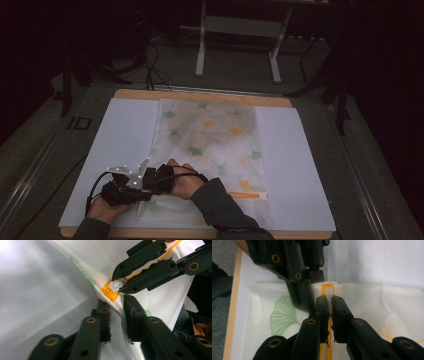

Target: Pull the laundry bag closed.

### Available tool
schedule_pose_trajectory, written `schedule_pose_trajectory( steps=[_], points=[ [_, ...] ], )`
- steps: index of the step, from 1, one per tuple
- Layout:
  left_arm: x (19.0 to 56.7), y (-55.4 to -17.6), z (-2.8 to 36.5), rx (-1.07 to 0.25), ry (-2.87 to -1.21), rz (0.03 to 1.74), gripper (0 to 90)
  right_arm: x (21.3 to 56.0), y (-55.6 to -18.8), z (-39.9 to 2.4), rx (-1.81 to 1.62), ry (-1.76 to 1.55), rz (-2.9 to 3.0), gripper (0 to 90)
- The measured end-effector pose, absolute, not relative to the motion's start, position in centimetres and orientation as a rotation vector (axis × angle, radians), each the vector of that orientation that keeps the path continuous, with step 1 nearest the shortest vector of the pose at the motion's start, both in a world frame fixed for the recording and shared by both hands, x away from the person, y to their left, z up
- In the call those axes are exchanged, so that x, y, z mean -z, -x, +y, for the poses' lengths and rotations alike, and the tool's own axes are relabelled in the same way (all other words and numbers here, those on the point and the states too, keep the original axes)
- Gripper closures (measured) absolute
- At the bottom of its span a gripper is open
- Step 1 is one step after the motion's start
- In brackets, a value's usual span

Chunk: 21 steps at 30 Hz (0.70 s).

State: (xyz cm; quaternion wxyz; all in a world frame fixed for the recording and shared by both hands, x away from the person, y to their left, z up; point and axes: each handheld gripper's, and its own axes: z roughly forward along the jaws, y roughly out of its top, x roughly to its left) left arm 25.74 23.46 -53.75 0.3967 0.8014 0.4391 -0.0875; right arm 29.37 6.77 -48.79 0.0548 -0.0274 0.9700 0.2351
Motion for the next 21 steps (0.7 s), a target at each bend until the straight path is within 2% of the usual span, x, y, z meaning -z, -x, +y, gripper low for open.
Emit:
schedule_pose_trajectory(
  steps=[5, 16, 21],
  points=[
    [53.74, -25.65, 23.35, 0.221, -2.042, 1.101, 86.4, 49.03, -29.5, 6.69, -0.696, 0.071, 2.965, 84.3],
    [53.67, -25.49, 23.15, 0.19, -2.063, 1.09, 87.1, 49.47, -29.9, 6.8, -0.682, 0.057, 3.003, 82.3],
    [53.68, -25.47, 23.11, 0.182, -2.067, 1.089, 87.4, 49.72, -29.96, 6.82, -0.679, 0.054, 3.012, 84.3]
  ],
)
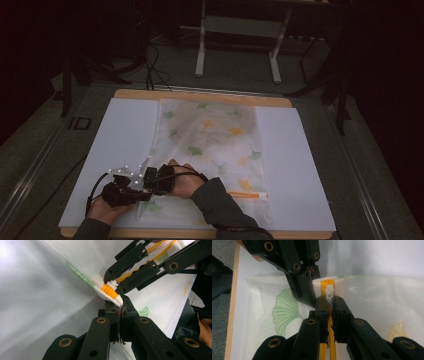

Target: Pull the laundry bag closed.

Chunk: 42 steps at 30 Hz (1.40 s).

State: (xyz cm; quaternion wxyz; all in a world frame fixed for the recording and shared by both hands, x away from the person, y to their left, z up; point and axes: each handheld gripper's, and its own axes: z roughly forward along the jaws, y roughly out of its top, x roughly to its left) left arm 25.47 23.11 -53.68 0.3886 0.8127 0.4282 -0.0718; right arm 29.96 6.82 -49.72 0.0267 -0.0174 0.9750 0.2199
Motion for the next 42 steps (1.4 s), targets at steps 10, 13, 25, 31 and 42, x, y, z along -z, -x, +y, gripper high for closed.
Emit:
schedule_pose_trajectory(
  steps=[10, 13, 25, 31, 42],
  points=[
    [53.63, -25.37, 23.17, 0.178, -2.052, 1.089, 88.0, 49.73, -30.03, 6.49, -0.715, 0.041, 3.006, 83.3],
    [53.62, -25.37, 23.17, 0.175, -2.058, 1.086, 88.0, 49.74, -30.22, 6.34, -0.735, 0.029, 3.012, 80.8],
    [53.57, -25.32, 23.15, 0.163, -2.063, 1.076, 88.1, 49.5, -30.28, 6.54, -0.739, 0.063, 3.023, 83.6],
    [53.55, -25.32, 23.19, 0.164, -2.062, 1.077, 88.1, 49.54, -30.22, 6.55, -0.726, 0.056, 3.016, 84.8],
    [53.53, -25.29, 23.39, 0.181, -2.042, 1.073, 88.6, 49.73, -29.92, 6.35, -0.699, 0.071, 2.992, 85.2]
  ],
)
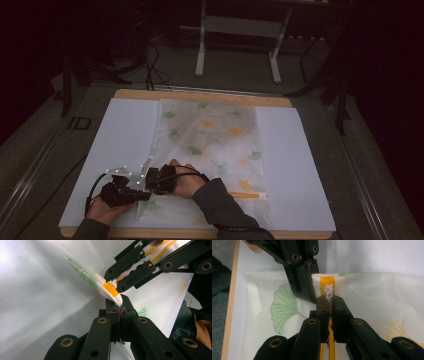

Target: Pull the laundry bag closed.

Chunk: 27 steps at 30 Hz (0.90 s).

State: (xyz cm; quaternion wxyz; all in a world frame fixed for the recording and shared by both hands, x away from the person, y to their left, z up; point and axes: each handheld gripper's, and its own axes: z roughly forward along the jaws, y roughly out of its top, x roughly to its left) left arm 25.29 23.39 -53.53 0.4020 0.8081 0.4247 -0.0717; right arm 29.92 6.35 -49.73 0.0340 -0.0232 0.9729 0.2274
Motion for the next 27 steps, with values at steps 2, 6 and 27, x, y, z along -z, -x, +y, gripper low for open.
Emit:
schedule_pose_trajectory(
  steps=[2, 6, 27],
  points=[
    [53.52, -25.29, 23.37, 0.184, -2.042, 1.072, 88.6, 49.82, -29.91, 6.28, -0.698, 0.069, 2.991, 85.3],
    [53.49, -25.29, 23.45, 0.189, -2.035, 1.069, 88.7, 49.94, -29.92, 6.13, -0.7, 0.064, 2.99, 85.5],
    [53.5, -25.3, 23.52, 0.196, -2.027, 1.076, 88.6, 49.48, -29.66, 5.86, -0.721, 0.087, 2.952, 90.0]
  ],
)
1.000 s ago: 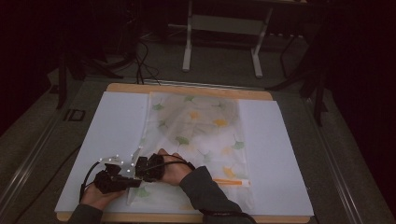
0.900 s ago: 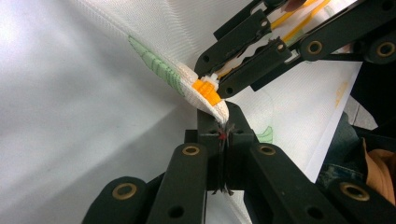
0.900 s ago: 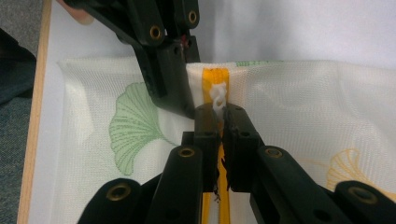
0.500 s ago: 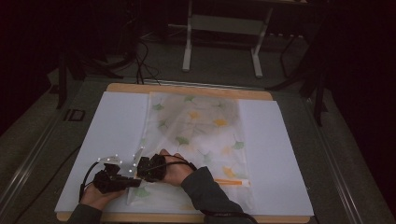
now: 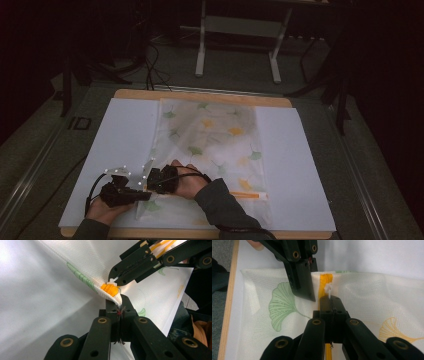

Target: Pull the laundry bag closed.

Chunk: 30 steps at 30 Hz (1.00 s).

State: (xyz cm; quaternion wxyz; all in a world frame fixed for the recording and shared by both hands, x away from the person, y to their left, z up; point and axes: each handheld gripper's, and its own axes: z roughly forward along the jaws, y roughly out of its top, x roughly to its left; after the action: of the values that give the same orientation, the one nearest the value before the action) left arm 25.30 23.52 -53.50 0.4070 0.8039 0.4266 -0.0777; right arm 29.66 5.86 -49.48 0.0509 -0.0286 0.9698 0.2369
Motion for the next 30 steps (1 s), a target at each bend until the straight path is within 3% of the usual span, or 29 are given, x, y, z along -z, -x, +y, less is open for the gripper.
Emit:
schedule_pose_trajectory(
  steps=[30],
  points=[
    [53.5, -25.3, 24.3, 0.219, -1.966, 1.066, 88.7, 50.0, -29.3, 4.1, -0.615, 0.116, 2.93, 90.0]
  ],
)
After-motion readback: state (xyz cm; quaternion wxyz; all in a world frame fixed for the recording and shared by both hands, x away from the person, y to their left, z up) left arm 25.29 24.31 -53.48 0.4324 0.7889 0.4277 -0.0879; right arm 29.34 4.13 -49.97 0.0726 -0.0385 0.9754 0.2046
